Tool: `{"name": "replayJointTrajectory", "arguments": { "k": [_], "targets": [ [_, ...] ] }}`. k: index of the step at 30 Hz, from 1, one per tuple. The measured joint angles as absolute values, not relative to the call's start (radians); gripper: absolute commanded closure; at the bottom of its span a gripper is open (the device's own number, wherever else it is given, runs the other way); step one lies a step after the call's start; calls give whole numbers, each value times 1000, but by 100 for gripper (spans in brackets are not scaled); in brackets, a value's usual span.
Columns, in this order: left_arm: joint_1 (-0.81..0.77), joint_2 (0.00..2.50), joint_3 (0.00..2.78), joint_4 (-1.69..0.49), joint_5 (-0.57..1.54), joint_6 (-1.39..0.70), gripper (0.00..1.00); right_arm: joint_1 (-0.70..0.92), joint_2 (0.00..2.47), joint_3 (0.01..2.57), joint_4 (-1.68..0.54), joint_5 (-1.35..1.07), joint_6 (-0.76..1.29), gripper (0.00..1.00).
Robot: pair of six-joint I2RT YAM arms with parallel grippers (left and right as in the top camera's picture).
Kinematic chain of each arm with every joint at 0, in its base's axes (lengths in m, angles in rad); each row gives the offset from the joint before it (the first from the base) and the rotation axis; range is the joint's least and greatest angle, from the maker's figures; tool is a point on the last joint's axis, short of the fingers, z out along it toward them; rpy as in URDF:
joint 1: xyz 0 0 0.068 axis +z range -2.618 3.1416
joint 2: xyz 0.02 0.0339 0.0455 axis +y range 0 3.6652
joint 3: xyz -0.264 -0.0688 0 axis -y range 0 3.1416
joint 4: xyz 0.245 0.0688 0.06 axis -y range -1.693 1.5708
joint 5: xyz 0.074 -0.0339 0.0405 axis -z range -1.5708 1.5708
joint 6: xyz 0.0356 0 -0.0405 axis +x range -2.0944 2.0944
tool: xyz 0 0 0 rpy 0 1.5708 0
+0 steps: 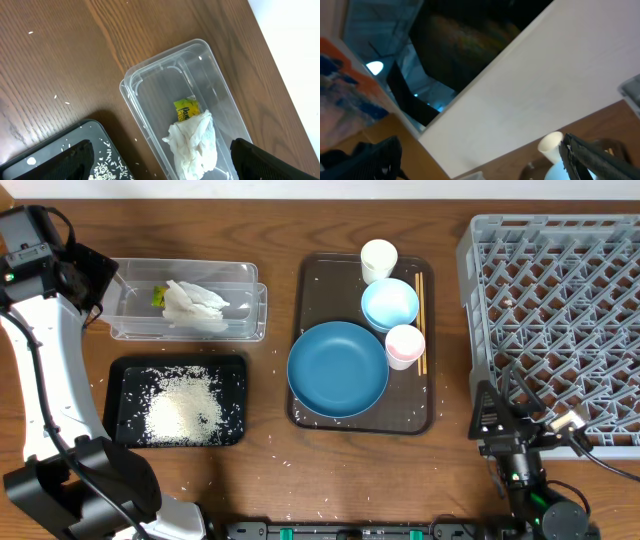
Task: Sort waste into correct bins and load items into the dishwasher rack
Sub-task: 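Reach the right gripper to the teal plate rim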
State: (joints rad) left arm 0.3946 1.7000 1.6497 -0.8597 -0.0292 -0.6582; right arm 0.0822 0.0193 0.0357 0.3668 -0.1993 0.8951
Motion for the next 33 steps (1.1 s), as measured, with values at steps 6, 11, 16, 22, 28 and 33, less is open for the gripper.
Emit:
{"name": "replayJointTrajectory", "arguments": {
  "k": [6,11,16,22,28,33],
  "targets": [
    [395,1700,1650,-860,-29,-658,10,82,190,271,225,-241,810,1],
    [395,1700,1650,-861,-29,-658,10,82,470,617,-26,-363,644,1],
    [395,1700,1650,-860,-30,-658,10,118,802,979,-376,-458,458,1],
    [395,1700,1650,-860,-29,-658,10,370,1160,1294,-659,-342,262,1],
    [395,1700,1650,-860,-29,-658,10,640,1490,1521,-834,-126,150,1],
    [395,1700,1650,-860,-29,-658,10,724,1706,1614,-925,-48,117,1]
  ]
}}
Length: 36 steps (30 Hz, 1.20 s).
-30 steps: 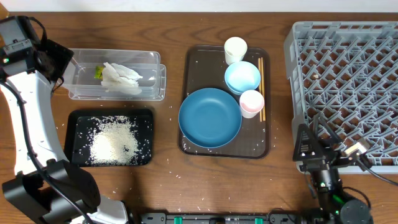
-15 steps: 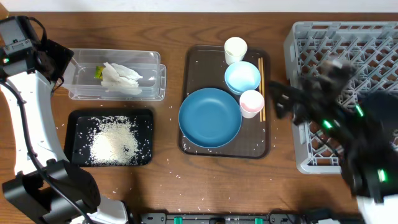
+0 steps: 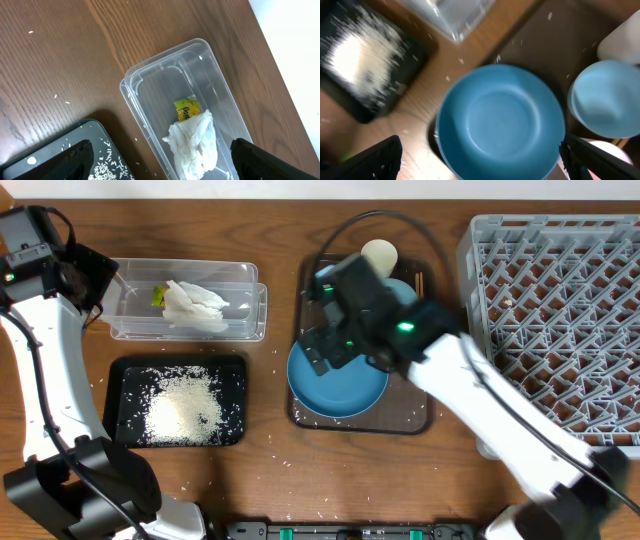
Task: Sort waste into correct bins and load items into the dishwasher rack
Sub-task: 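Reach the right gripper to the teal plate rim, then grasp the teal plate edge with the right gripper and lift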
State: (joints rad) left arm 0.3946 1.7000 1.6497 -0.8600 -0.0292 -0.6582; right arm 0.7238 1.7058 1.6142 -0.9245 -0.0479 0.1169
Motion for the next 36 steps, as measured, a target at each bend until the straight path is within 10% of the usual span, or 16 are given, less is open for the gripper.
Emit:
{"name": "replayJointTrajectory", "arguments": {
  "k": [9,24,36],
  "targets": [
    [395,1700,1650,-860,-29,-658,10,789,1860,1618,-928,-142,104,2],
    [395,1700,1650,-860,-29,-658,10,851,2096,1621,-910,-64,102,39],
    [395,1700,1650,-860,-29,-658,9,930,2138,1622,-924,-35,29,48]
  ]
}}
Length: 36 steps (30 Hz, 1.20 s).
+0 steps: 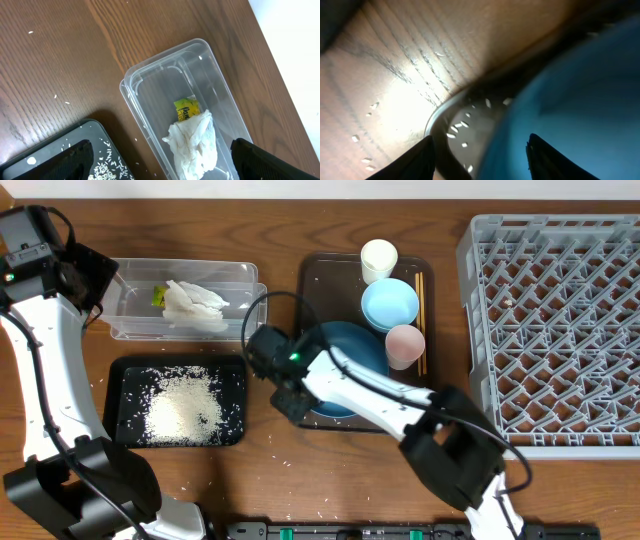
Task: Sort waste into correct bins and load items into the dishwasher rack
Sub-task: 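Grasp the teal plate edge with the right gripper and lift, then carry the teal plate right and lower it into the grey rack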
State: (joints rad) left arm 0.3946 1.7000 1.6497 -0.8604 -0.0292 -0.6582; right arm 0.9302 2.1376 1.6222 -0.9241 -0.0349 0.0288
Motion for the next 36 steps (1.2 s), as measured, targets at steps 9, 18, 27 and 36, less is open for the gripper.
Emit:
{"name": "replayJointTrajectory", "arguments": {
  "k": [9,18,27,36],
  "targets": [
    [395,1700,1650,-860,-29,-658,10,941,2167,1635,-931,-6,15,77],
    [395,1700,1650,-860,-29,-658,10,941,2167,1801,-1078,46,50,99],
    [395,1700,1650,-860,-29,-658,10,940,2167,1983,-1212,44,79,99],
    [395,1700,1650,-861,-29,-658,10,839,2148,2286,-1359,33,88,99]
  ]
}}
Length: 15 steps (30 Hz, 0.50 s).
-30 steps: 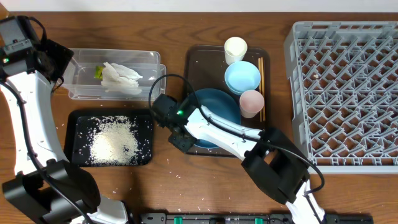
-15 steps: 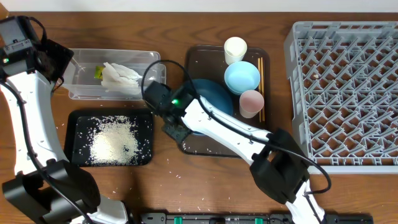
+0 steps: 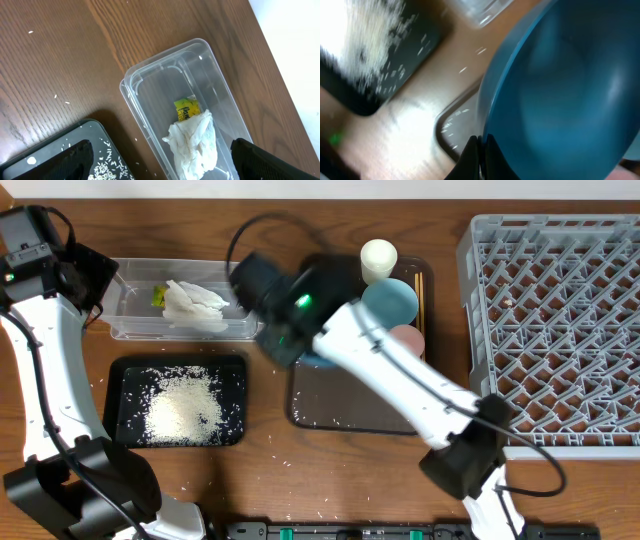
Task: Sort waste into correct bins and load items into the dishwasher rack
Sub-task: 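Carry the teal plate right and lower it into the grey rack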
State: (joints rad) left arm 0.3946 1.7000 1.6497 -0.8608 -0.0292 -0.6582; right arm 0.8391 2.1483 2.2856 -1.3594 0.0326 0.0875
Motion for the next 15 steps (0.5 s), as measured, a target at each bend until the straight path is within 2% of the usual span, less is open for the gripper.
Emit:
{"name": "replayJointTrajectory", "arguments": {
  "k": [8,15],
  "targets": [
    [395,1700,1650,-860,-29,-658,10,542,2009,2380,-1377,-30,87,99],
    [395,1700,1650,-860,-29,-658,10,163,1913,2396,-1386,-268,64,99]
  ]
}}
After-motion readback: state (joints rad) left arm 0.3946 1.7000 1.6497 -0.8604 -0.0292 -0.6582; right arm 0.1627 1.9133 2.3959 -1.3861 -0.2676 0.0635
